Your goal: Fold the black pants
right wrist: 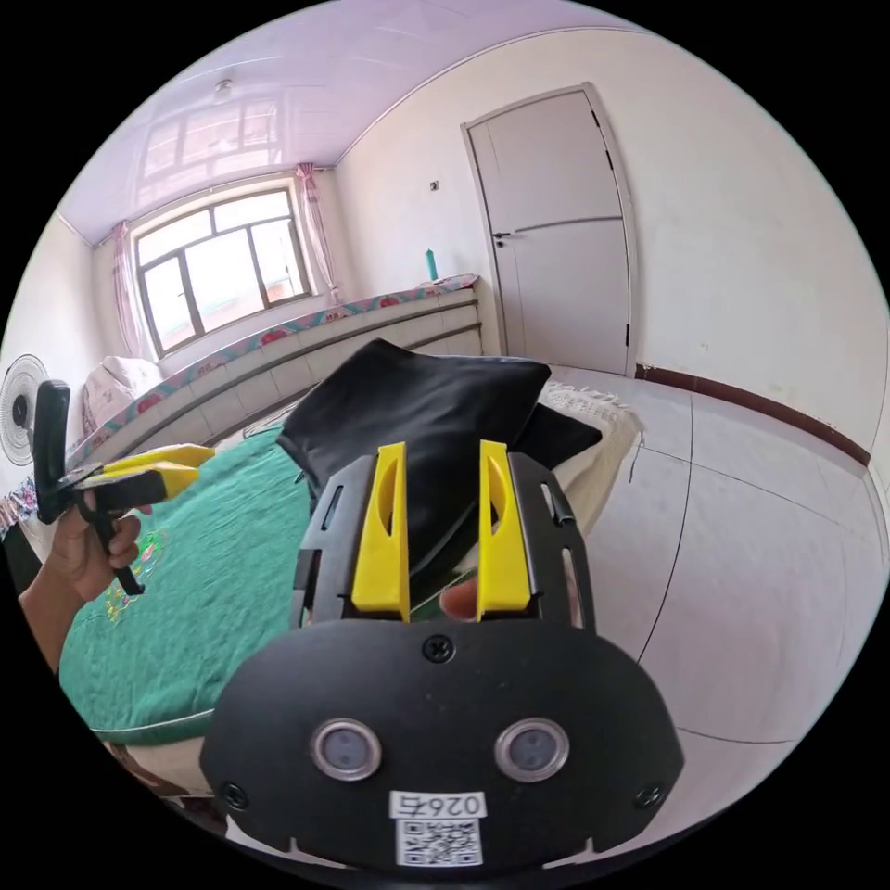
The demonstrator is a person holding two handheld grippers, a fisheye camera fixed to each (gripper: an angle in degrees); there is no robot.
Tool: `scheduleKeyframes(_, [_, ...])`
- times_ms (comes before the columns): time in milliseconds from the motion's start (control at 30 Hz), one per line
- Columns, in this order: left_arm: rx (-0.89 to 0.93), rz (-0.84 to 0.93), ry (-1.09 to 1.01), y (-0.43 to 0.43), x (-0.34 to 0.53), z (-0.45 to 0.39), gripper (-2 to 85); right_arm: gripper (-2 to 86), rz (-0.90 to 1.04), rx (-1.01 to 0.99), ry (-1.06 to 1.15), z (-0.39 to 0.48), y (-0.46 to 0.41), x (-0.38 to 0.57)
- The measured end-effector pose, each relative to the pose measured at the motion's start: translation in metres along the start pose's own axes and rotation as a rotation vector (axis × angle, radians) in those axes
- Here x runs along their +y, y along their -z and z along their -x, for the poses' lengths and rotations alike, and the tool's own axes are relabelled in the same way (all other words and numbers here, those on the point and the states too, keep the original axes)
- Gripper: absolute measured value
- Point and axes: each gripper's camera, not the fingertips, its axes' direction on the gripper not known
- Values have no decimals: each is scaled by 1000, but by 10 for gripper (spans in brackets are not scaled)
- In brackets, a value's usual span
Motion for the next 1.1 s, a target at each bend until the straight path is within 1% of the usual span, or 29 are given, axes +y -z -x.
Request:
scheduleKeyframes(67, [-62,33,-64,-41,-20,1,178,111,15,11,20,-2,-7,-23])
scheduleKeyframes(133, [-140,89,-119,-85,-35,3,197,124,75,34,52,-2,-24,-45])
scheduleKeyframes(167, [-154,161,-128,-118,-42,7,205,127,104,43,60,-2,-29,-49])
scheduleKeyframes(200, [-137,273,-132,-154,-45,13,207,125,153,48,76,0,-38,-54])
scheduleKeyframes(233, [-114,306,-112,-168,-45,18,200,121,121,47,72,1,-32,-57])
scheduleKeyframes(300, [-14,306,-39,-187,-41,41,169,108,126,74,90,5,-21,-62])
scheduleKeyframes(333, [3,308,-28,-190,-39,47,159,95,121,86,108,8,-11,-64])
scheduleKeyframes(400, [60,295,11,-199,-26,68,66,58,115,108,163,14,1,-65])
scheduleKeyframes(467, [108,281,65,-205,-15,82,34,34,106,130,202,20,14,-65])
scheduleKeyframes(533, [133,252,88,-207,-2,90,22,-2,56,107,188,21,42,-66])
scheduleKeyframes(567, [140,232,93,-205,7,93,16,-4,47,95,180,20,50,-67])
scheduleKeyframes(667, [208,119,139,-174,34,106,9,-10,-36,-50,97,10,104,-73])
scheduleKeyframes(733, [277,19,184,-141,56,117,7,-11,-126,-222,44,2,158,-77])
scheduleKeyframes(800, [362,-148,206,-81,94,124,5,-11,-182,-341,34,4,200,-77])
scheduleKeyframes(833, [380,-190,207,-65,105,124,5,-12,-219,-415,44,9,228,-76])
scheduleKeyframes(900, [446,-318,217,-3,154,121,4,-12,-263,-514,70,22,272,-73])
scheduleKeyframes(967, [468,-392,228,44,193,116,4,-12,-294,-599,123,41,314,-69])
scheduleKeyframes(1033, [463,-455,232,93,234,107,4,-12,-309,-710,201,73,364,-65])
scheduleKeyframes(1100, [429,-530,228,162,290,91,4,-12,-300,-790,257,100,395,-59])
